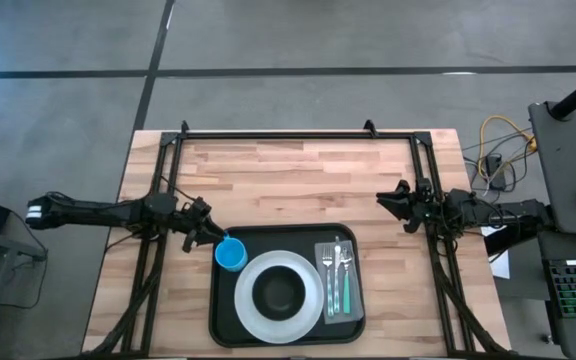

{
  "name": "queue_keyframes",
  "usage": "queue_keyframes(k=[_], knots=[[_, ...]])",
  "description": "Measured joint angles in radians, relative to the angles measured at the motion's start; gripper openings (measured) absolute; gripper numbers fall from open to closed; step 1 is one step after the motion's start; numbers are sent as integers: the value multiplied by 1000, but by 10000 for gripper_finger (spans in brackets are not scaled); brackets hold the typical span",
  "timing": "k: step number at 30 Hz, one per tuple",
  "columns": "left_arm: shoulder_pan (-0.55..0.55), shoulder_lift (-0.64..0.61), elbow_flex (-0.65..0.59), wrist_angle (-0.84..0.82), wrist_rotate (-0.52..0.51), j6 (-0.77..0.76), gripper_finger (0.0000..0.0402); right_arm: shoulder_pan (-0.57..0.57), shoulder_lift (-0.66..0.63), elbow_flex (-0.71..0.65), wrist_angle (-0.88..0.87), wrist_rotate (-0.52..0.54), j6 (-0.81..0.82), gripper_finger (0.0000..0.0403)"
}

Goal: Set up tray
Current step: Return to Home Position

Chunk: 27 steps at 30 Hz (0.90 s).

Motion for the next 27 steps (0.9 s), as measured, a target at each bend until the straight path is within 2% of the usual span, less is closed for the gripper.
queue_keyframes(k=[12, 27], knots=[[0, 60, 0, 0, 0, 0, 120, 0, 0, 0, 0, 0, 0, 111], [0, 61, 0, 0, 1, 0, 120, 0, 0, 0, 0, 0, 0, 111]])
